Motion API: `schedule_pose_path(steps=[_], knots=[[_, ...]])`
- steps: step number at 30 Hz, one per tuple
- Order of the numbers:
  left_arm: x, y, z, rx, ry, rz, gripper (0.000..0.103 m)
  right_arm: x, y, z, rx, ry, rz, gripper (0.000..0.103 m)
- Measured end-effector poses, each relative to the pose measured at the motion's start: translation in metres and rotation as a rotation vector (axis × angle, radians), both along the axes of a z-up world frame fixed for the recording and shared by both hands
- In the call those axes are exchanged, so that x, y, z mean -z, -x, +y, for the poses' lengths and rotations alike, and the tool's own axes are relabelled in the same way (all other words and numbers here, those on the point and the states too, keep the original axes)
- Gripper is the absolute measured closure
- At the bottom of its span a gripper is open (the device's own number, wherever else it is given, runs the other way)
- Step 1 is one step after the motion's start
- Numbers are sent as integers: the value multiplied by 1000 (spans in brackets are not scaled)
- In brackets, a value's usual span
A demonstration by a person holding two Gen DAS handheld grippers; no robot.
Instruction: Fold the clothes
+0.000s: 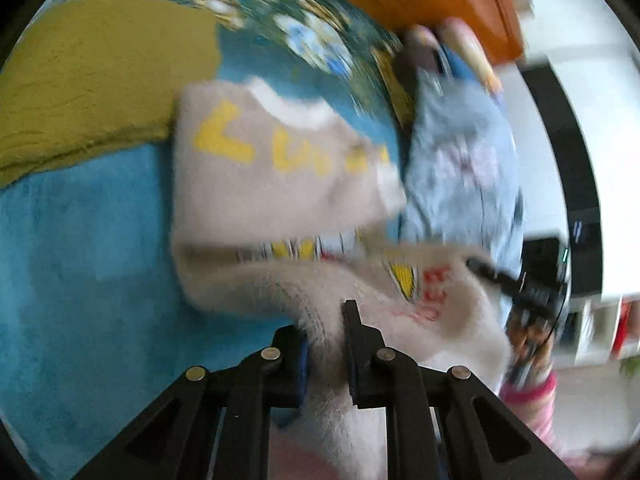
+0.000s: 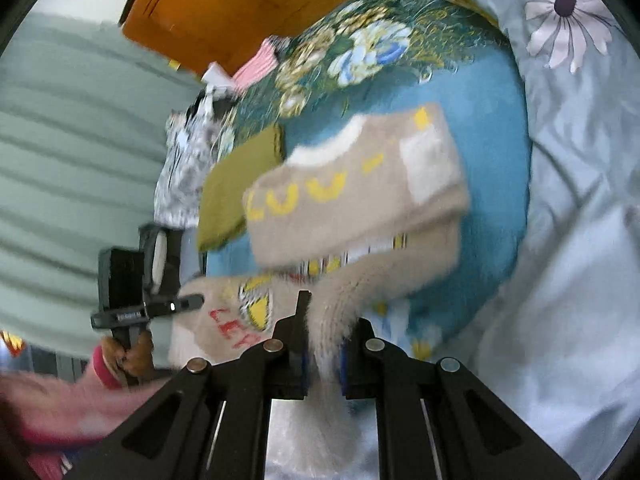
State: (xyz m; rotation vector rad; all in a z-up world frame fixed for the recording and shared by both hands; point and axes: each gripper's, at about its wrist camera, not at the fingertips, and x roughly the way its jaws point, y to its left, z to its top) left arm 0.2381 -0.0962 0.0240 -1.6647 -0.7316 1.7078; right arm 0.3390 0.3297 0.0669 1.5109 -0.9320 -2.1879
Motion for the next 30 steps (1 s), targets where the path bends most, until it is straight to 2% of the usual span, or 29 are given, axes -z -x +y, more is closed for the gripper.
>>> schedule_pose_path(steps=[8,11,12,13,16,19,22,23,25,30], knots=[[34,65,-33,-339,-208,-162,74,49,78,38,273,125,-94,90],[38,72,-43,-404,-233,-169,68,65,93,44,338,191,-115,87],[39,74,-47,-425,-240,-171,64,68,96,46,361,204,-119,82],[38,76,-47,-436,-241,-159,58,70,98,48,378,207,-120,76],[33,82,-46,-454,-236,-106,46,66,104,48,383,180,-99,70],[27,87,-30,-421,-134,-33,44,64,105,51,397,140,-65,65],[20,88,-5,-319,66,70,44,69,103,53,399,124,-56,58],[18,88,4,-283,149,116,44,72,102,53,391,118,-61,58],[16,87,20,-224,264,189,44,80,99,51,372,103,-76,58],[17,86,43,-130,372,256,46,100,97,43,344,29,-116,57]])
